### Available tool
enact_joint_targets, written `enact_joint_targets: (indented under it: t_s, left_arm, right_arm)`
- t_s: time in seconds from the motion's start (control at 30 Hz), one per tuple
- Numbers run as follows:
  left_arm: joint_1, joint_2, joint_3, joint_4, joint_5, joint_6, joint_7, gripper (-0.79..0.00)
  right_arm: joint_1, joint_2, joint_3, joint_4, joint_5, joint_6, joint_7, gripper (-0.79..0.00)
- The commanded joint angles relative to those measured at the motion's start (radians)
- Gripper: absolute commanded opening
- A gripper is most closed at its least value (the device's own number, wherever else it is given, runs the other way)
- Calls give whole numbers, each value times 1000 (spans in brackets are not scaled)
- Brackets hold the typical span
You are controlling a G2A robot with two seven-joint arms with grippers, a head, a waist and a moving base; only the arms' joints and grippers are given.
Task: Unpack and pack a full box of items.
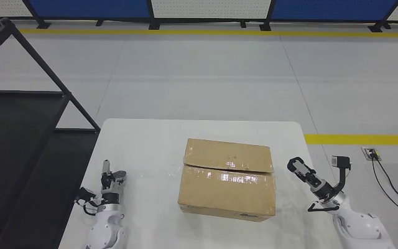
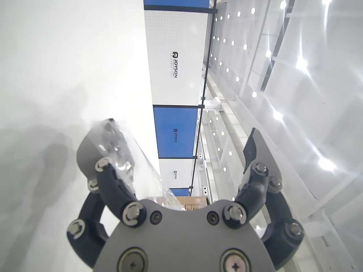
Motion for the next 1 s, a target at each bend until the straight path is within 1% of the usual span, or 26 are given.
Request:
enact_joint_targets:
  t_s: [0.0, 0.23, 0.57, 0.67, 0.77, 0.87, 0.97]
  left_arm:
    - [-15, 0, -13, 27, -11, 3, 8, 0]
    - [-31, 4, -72, 53, -41, -15, 39, 0]
    - [-18, 4, -129, 30, -67, -41, 86, 0]
    - [-5, 4, -139, 0, -71, -54, 82, 0]
    - [20, 3, -142, -54, -63, -71, 57, 0]
    - [49, 5, -147, -126, -33, -84, 31, 0]
    - [80, 9, -155, -208, -7, -67, -25, 0]
  right_arm:
    - [0, 0, 0, 0, 0, 0, 0, 0]
    - [0, 0, 0, 0, 0, 0, 0, 0]
    - [0, 0, 0, 0, 0, 0, 0, 0]
    - [0, 0, 0, 0, 0, 0, 0, 0]
    - [0, 0, 0, 0, 0, 0, 0, 0]
    - [0, 0, 0, 0, 0, 0, 0, 0]
    - [-3, 0, 1, -9, -5, 2, -8, 0]
